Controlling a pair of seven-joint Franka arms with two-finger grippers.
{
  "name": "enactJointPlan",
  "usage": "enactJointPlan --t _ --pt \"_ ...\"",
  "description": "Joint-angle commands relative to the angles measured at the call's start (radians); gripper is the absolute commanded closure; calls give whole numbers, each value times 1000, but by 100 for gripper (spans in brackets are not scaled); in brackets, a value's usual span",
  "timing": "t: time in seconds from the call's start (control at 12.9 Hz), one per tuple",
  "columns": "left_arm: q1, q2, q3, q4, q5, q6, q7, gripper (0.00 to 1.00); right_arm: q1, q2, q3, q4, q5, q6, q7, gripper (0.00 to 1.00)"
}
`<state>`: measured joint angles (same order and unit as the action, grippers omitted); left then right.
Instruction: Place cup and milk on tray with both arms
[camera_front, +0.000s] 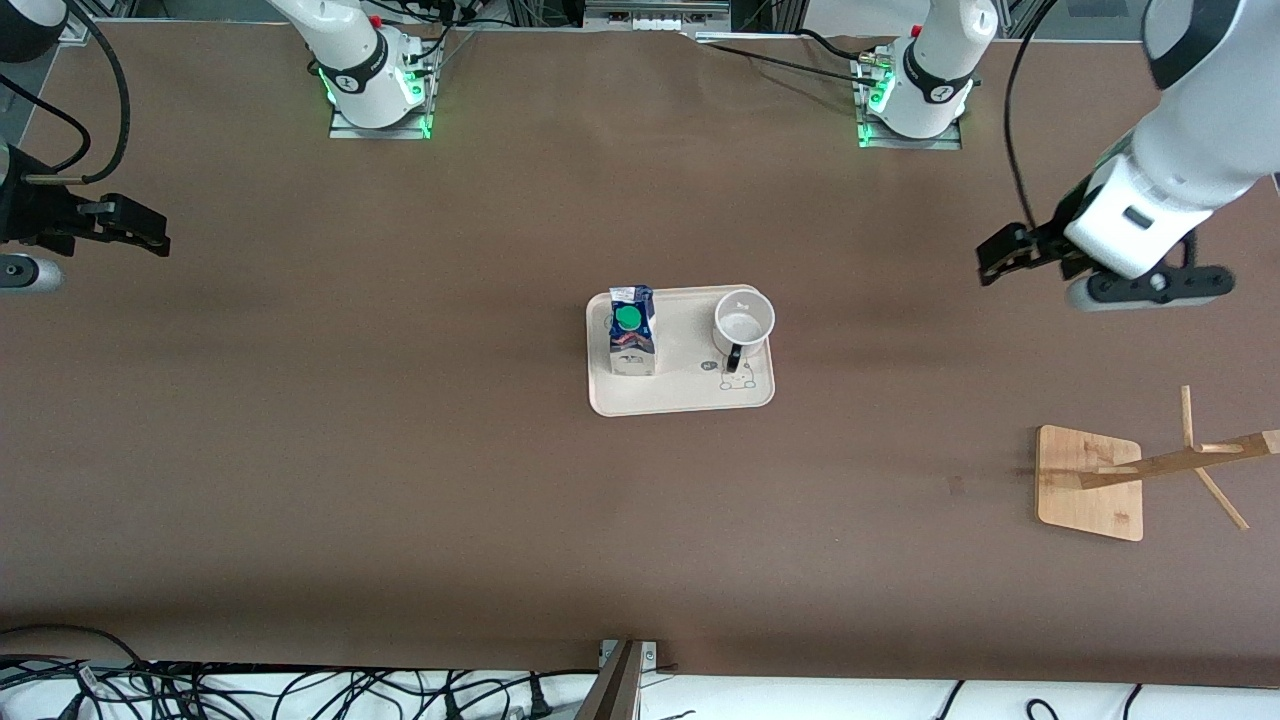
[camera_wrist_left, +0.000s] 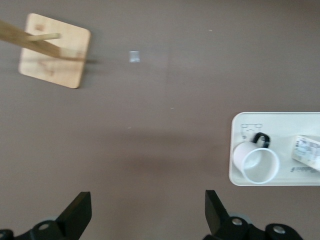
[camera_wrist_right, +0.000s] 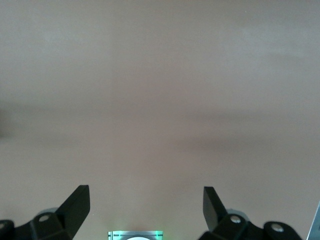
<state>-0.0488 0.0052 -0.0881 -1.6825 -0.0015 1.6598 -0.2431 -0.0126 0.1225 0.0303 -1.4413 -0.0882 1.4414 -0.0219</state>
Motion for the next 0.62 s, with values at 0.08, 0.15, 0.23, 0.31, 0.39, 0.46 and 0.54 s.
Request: enactJointPlan --t 0.08,0.15,0.23,0.31,0.39,0.46,0.54 --pt "19 -47 19 -62 40 20 39 0 -32 -23 2 -30 33 11 -23 0" --pt "21 -48 16 -63 38 17 38 0 -35 -18 0 -27 33 5 -21 0" --pt "23 -47 16 -62 32 17 38 0 -38 -15 0 -21 33 4 -18 0" --pt "24 -50 17 -62 31 17 38 0 -38 -9 0 -16 33 4 -18 0" --pt "26 -50 18 -62 29 15 38 0 -38 -10 0 -16 33 4 -18 0" --pt "26 -50 18 -62 28 14 38 0 -37 -11 0 -16 33 4 -16 0" --pt "26 -48 18 -59 28 17 39 0 -36 -11 0 -16 33 4 -16 0"
